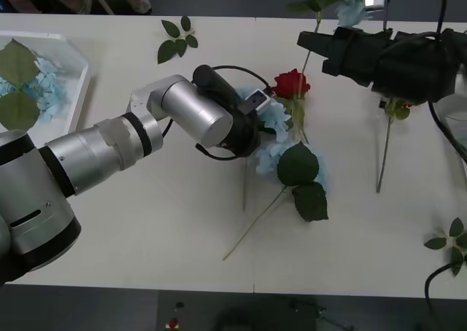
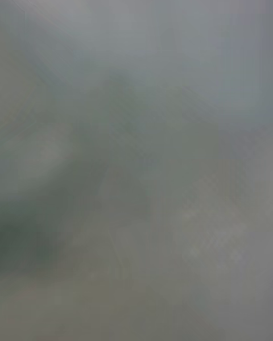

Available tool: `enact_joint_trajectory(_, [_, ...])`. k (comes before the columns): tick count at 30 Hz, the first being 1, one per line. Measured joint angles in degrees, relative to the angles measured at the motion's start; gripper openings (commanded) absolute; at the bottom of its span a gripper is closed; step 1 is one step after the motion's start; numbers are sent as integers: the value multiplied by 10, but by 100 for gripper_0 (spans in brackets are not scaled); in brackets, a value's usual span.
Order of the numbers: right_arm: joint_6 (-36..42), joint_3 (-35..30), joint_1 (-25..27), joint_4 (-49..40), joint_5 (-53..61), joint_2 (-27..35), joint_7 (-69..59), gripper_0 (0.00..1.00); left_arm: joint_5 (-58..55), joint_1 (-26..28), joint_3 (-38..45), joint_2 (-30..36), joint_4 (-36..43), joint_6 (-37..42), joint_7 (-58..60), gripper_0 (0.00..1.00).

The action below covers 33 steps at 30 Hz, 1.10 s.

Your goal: Put the red flowers into the right box and the blue flowers into the left box

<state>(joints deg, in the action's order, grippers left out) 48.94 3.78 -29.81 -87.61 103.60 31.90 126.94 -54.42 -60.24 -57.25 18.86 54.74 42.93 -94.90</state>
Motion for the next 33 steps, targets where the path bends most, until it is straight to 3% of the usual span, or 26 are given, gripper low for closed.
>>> enact_joint_trajectory(5, [0,0,-12,4,-27,-38,0,0,0,0,0,9,0,-17,0,0])
enact_joint_trajectory(11, [15,0,-16,10,-21,-40,-1,0,0,0,3,48,25,-22,0,0])
enact_joint_trajectory(18, [15,0,-16,10,-13,-29,-15,0,-16,0,16,127,116,-22,0,0])
enact_joint_trajectory(26, [15,0,-16,12,-13,-20,-20,0,-172,5,59,258,242,-22,0,0])
enact_joint_trajectory(28, [14,0,-16,12,-12,-20,-20,0,-208,27,93,286,277,-22,0,0])
enact_joint_trajectory(31, [14,0,-16,13,-10,-20,-20,0,-254,106,198,303,341,-22,0,1])
enact_joint_trajectory(32, [14,0,-16,13,-7,-20,-20,0,-268,138,237,302,358,-22,0,11])
enact_joint_trajectory(33, [14,0,-16,13,-5,-20,-20,0,-287,170,276,299,376,-22,-2,51])
